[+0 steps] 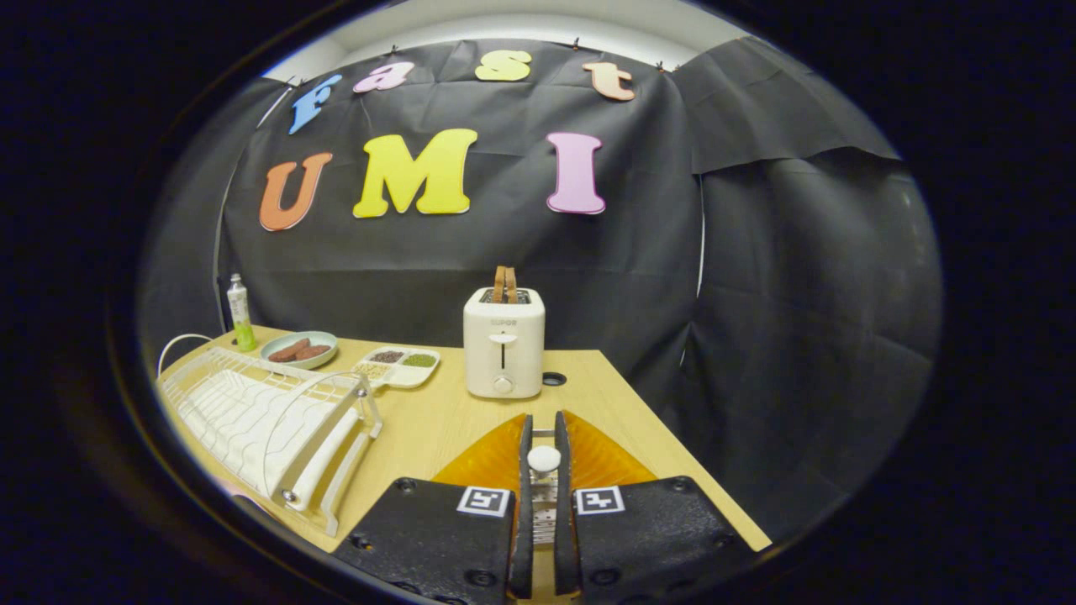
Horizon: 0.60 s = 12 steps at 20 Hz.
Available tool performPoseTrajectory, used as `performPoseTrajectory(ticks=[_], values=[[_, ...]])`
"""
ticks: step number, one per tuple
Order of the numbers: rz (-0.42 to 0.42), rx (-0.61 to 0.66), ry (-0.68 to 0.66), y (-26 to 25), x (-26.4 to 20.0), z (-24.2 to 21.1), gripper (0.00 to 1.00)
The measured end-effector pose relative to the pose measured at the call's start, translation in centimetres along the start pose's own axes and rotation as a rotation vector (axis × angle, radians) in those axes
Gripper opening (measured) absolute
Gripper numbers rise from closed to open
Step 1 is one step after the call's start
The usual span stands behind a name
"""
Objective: Take the plate from the dish rack, then take the spoon from the basket and place it into the plate.
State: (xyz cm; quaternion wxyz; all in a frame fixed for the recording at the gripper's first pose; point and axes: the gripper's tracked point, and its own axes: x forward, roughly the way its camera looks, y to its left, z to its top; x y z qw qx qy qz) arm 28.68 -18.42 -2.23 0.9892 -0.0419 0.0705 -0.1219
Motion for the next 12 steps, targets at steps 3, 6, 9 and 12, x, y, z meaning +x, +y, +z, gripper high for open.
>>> performPoseTrajectory(ticks=[3, 6, 9, 12], values=[[0.007, 0.014, -0.010, -0.1, -0.5, -0.6, 0.15], [0.017, 0.029, -0.012, -0.3, -1.9, -2.0, 0.15], [0.001, 0.005, -0.078, -0.5, -3.5, -3.5, 0.15], [-0.047, -0.039, -0.179, -0.5, -5.3, -4.2, 0.15]])
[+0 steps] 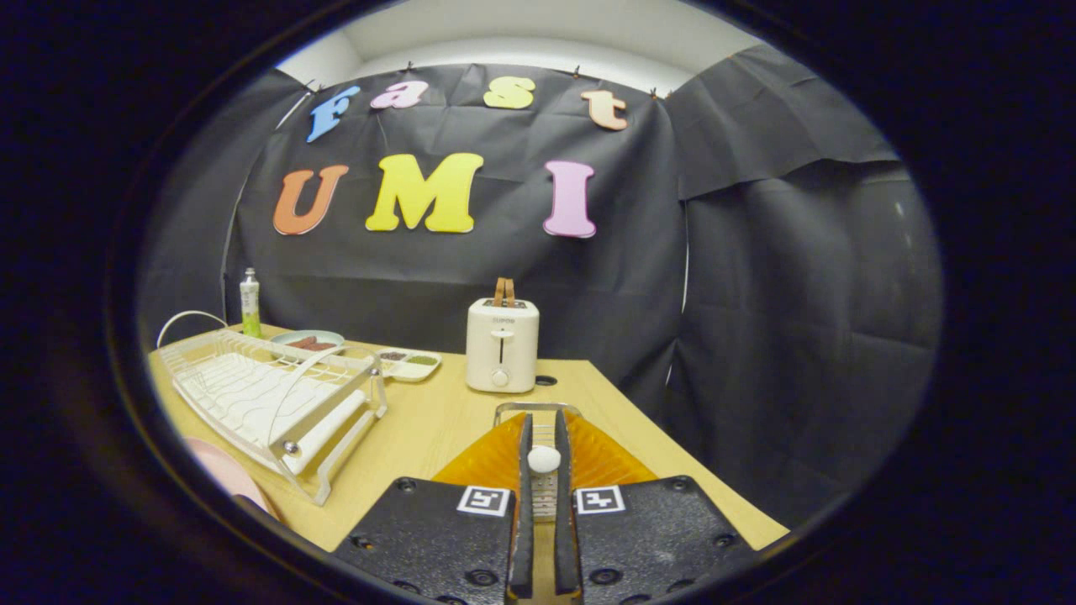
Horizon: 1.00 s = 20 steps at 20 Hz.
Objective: Take the plate from the dish rack, then take the spoon from the basket and place it into the plate.
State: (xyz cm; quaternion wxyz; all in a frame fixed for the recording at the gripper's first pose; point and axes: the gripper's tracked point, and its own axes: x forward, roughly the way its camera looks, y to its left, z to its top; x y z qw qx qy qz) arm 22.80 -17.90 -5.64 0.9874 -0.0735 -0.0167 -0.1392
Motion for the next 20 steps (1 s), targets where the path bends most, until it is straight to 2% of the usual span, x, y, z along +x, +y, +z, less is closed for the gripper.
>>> performPoseTrajectory(ticks=[3, 6, 14, 20], values=[[-0.010, -0.011, -0.052, 0.3, -1.1, -0.3, 0.15], [-0.007, -0.022, -0.033, 0.6, -0.6, 0.3, 0.15], [-0.002, -0.046, -0.074, 1.3, -0.5, 7.4, 0.15], [0.007, -0.032, -0.168, 3.1, -4.3, 13.4, 0.15]])
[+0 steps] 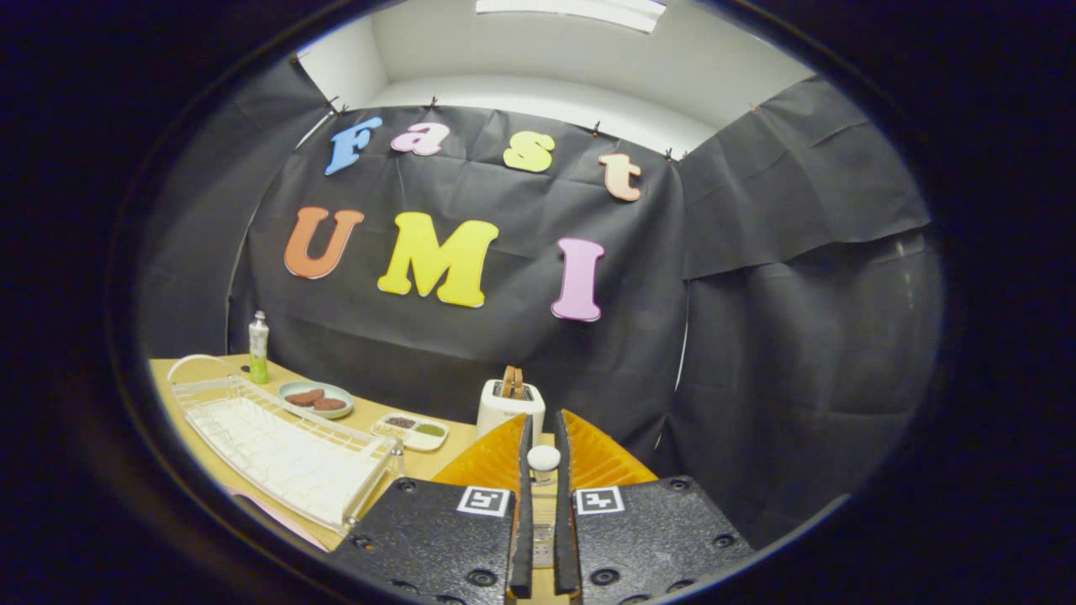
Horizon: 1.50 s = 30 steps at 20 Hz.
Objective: Take the plate from the dish rack, then take the spoon from the basket and place it into the plate.
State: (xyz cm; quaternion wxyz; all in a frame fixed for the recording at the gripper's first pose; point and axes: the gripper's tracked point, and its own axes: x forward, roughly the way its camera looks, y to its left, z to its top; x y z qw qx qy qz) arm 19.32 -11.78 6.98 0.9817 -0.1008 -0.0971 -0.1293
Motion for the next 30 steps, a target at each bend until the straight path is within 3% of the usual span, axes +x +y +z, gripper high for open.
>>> performPoseTrajectory(ticks=[4, 8, 17, 24, 30], values=[[0.075, 0.028, -0.041, 3.5, -3.7, 3.2, 0.15], [0.198, 0.037, -0.008, 9.1, -8.5, 3.1, 0.15], [0.511, 0.007, 0.156, 22.1, -17.8, -3.5, 0.15], [0.613, 0.033, 0.293, 24.9, -19.5, -8.2, 0.16], [0.619, 0.102, 0.386, 22.7, -18.4, -10.1, 0.17]])
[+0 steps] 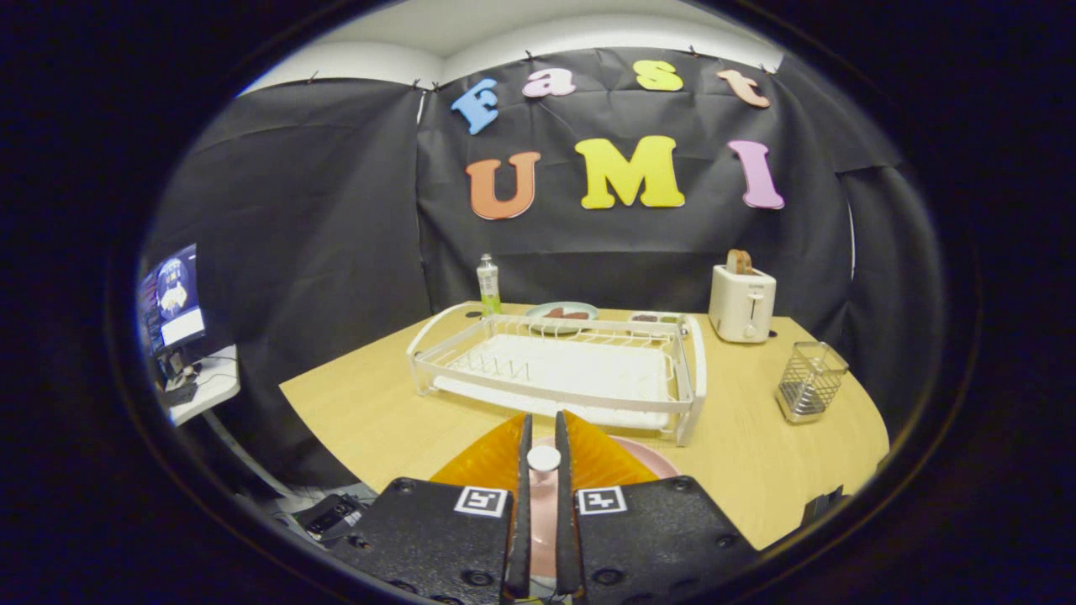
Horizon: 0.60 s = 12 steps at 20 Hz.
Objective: Take the plate from the dish rack, then take the spoon from the basket and place it into the plate.
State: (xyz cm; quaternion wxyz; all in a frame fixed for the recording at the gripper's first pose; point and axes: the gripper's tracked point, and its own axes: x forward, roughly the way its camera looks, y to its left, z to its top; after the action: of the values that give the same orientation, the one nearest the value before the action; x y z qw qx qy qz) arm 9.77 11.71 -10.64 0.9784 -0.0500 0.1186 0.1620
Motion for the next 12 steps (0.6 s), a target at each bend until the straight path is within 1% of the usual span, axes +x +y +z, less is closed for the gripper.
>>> performPoseTrajectory(ticks=[3, 5, 7, 8, 9, 10, 12], values=[[0.022, 0.046, 0.038, -1.3, 0.2, -0.2, 0.19], [-0.007, 0.068, 0.055, -3.1, 0.5, 0.1, 0.21], [-0.066, 0.065, 0.049, -5.1, 0.5, 0.9, 0.25], [-0.082, 0.060, 0.031, -5.8, 0.4, 1.6, 0.33], [-0.100, 0.052, 0.009, -6.2, 0.0, 2.2, 0.36], [-0.113, 0.041, -0.015, -6.5, -0.4, 2.8, 0.47], [-0.136, 0.005, -0.052, -6.8, -1.4, 3.8, 0.61]])
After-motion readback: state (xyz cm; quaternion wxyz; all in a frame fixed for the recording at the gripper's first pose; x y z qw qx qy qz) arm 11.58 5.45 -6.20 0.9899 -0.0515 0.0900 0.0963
